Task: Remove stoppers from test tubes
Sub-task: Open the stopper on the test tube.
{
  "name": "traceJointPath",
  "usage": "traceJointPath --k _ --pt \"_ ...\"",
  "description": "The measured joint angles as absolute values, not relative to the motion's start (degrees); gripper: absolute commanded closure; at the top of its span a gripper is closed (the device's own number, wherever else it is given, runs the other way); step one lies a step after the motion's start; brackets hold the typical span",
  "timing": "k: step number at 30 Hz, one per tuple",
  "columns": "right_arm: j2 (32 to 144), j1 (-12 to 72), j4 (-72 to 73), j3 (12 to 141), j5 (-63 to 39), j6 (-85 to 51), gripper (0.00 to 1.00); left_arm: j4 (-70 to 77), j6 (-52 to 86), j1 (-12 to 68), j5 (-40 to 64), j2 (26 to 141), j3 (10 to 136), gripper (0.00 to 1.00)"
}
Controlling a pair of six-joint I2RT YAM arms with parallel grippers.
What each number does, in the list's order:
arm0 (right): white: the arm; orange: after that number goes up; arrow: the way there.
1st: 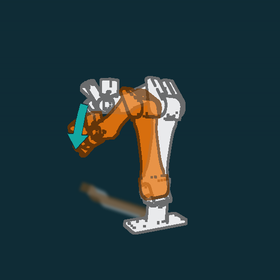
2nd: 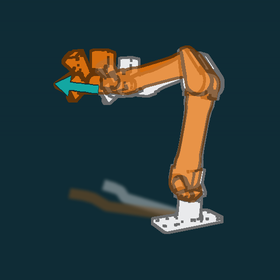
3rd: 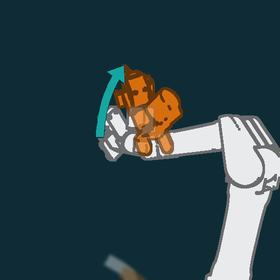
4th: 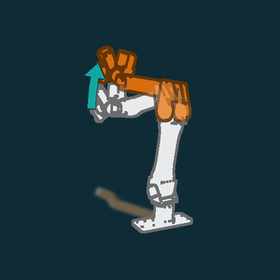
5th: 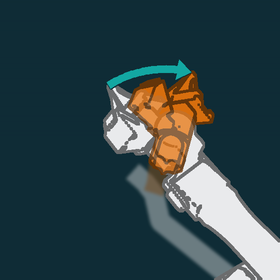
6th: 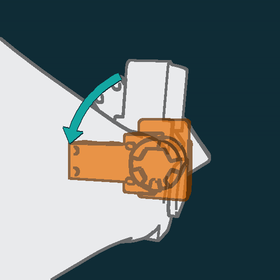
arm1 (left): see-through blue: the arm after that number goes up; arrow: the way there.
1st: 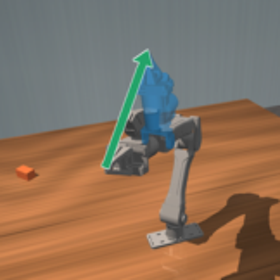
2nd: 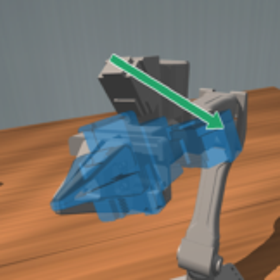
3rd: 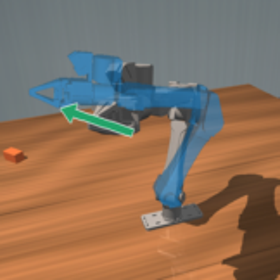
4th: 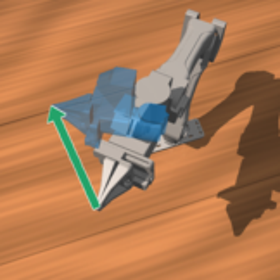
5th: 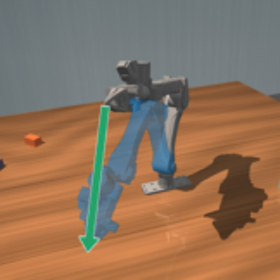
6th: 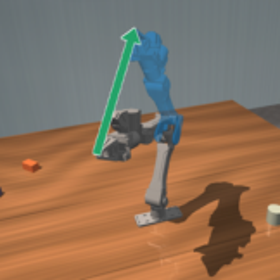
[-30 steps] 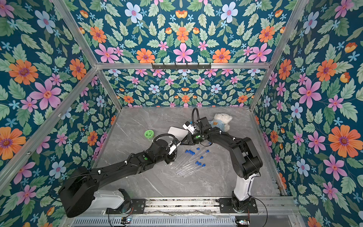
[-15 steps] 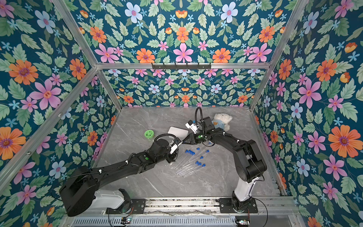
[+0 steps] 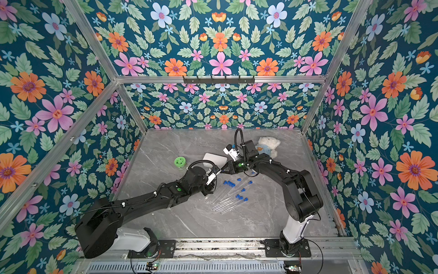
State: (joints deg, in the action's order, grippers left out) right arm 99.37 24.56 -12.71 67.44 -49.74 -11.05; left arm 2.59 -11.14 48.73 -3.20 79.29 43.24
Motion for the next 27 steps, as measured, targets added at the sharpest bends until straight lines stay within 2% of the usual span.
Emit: traceJointPath --k 12,27 --pt "98.59 24.64 -13.61 67.51 -48.49 -9.91 0.98 1.78 -11.94 48.90 -3.70 79.44 43.92 1.00" --pt "96.57 22.28 -7.81 63.99 -52.88 -14.66 0.98 4.08 -12.05 49.17 -3.05 79.55 43.90 1.00"
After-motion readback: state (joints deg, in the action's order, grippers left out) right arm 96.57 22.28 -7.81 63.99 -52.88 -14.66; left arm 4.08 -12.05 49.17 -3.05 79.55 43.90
